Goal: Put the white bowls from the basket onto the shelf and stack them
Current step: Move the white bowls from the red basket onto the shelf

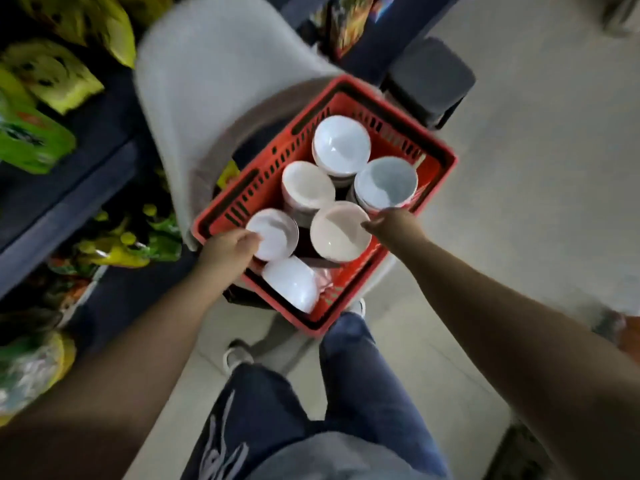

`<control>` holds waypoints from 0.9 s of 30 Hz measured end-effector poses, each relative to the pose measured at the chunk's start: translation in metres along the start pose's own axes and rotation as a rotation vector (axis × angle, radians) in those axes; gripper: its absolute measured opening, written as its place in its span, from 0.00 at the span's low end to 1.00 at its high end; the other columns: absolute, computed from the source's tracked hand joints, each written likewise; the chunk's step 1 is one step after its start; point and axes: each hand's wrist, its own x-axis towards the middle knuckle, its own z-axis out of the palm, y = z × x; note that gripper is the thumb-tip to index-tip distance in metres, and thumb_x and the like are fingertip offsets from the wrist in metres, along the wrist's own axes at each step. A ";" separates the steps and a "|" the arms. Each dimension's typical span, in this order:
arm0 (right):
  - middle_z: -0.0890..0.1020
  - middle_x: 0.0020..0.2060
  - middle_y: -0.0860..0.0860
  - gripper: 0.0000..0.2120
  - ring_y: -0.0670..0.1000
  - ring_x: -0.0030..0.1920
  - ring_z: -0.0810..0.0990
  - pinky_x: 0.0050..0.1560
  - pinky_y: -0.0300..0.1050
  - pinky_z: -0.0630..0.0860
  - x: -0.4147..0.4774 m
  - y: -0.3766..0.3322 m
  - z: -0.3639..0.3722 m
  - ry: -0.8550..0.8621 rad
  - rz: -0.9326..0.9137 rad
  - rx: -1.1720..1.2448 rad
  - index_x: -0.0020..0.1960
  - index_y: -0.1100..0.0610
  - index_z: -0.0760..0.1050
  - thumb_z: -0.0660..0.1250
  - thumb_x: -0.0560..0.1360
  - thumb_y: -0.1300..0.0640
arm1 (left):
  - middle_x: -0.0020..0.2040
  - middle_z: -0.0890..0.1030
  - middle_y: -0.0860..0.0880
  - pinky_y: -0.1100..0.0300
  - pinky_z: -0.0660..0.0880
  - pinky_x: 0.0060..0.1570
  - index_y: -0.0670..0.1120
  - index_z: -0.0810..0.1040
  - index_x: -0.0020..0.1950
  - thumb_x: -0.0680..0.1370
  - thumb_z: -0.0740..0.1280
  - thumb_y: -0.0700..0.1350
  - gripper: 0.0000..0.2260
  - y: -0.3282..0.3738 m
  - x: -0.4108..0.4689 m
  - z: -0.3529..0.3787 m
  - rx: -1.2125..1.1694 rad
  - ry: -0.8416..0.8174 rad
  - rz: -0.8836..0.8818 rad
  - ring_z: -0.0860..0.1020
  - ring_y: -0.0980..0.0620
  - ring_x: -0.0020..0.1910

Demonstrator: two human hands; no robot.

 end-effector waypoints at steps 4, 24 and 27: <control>0.72 0.32 0.54 0.19 0.53 0.36 0.72 0.28 0.41 0.63 0.051 0.001 0.004 -0.130 0.050 0.011 0.33 0.60 0.67 0.63 0.76 0.49 | 0.54 0.81 0.40 0.57 0.69 0.53 0.40 0.80 0.52 0.76 0.62 0.48 0.14 0.010 0.040 0.029 -0.145 0.035 -0.158 0.77 0.43 0.56; 0.76 0.38 0.58 0.07 0.60 0.56 0.77 0.37 0.39 0.68 0.115 0.007 0.039 -0.142 0.177 -0.127 0.45 0.63 0.75 0.60 0.75 0.61 | 0.53 0.74 0.42 0.59 0.79 0.35 0.37 0.64 0.67 0.81 0.56 0.47 0.18 0.032 0.164 0.110 -0.492 -0.061 -0.405 0.79 0.48 0.38; 0.80 0.51 0.60 0.14 0.61 0.54 0.78 0.45 0.43 0.70 0.101 0.007 0.018 -0.084 0.132 -0.115 0.55 0.62 0.77 0.58 0.73 0.65 | 0.55 0.73 0.42 0.56 0.78 0.41 0.38 0.63 0.68 0.81 0.56 0.46 0.18 0.035 0.157 0.103 -0.591 -0.084 -0.467 0.78 0.46 0.45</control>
